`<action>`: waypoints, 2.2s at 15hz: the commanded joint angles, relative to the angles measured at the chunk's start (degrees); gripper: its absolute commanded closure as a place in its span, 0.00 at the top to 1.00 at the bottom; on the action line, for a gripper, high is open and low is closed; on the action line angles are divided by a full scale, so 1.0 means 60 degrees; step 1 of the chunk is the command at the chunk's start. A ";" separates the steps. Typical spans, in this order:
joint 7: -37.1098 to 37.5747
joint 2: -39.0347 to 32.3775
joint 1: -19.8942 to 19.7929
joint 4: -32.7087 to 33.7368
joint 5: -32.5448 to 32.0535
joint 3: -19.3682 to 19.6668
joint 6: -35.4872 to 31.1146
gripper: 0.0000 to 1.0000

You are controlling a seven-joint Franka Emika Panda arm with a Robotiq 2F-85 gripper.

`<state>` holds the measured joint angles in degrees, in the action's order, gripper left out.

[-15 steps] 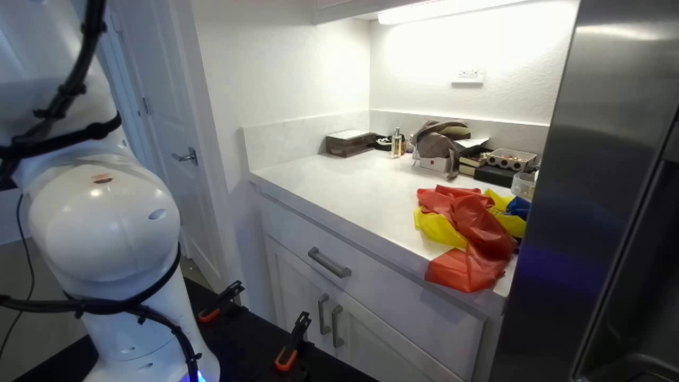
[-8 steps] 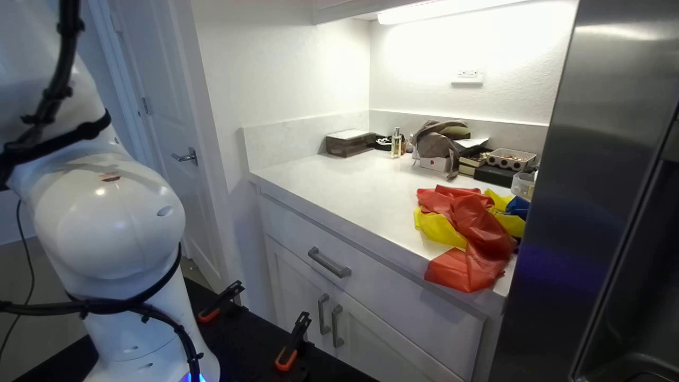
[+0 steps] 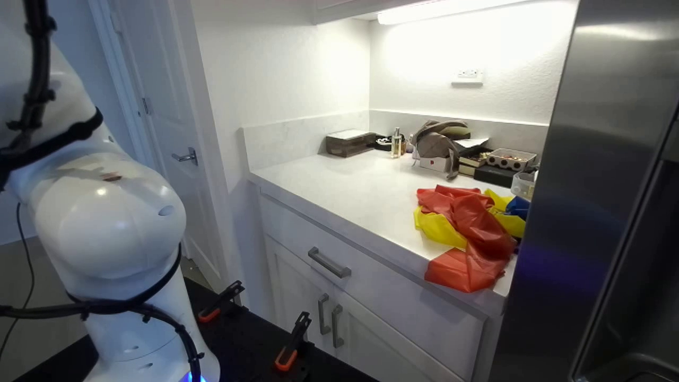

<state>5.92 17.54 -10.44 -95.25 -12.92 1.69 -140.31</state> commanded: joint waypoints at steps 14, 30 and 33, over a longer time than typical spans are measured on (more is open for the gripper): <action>-0.0660 0.1315 0.0481 -0.0674 0.0357 0.0206 0.2910 0.04; -0.1024 0.2261 0.0498 -0.0710 0.0542 0.0638 0.4822 0.04; -0.1088 0.2503 0.0454 -0.0738 0.0511 0.0709 0.5253 0.04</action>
<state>1.47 29.07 -8.45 -95.12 -11.08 6.03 -115.86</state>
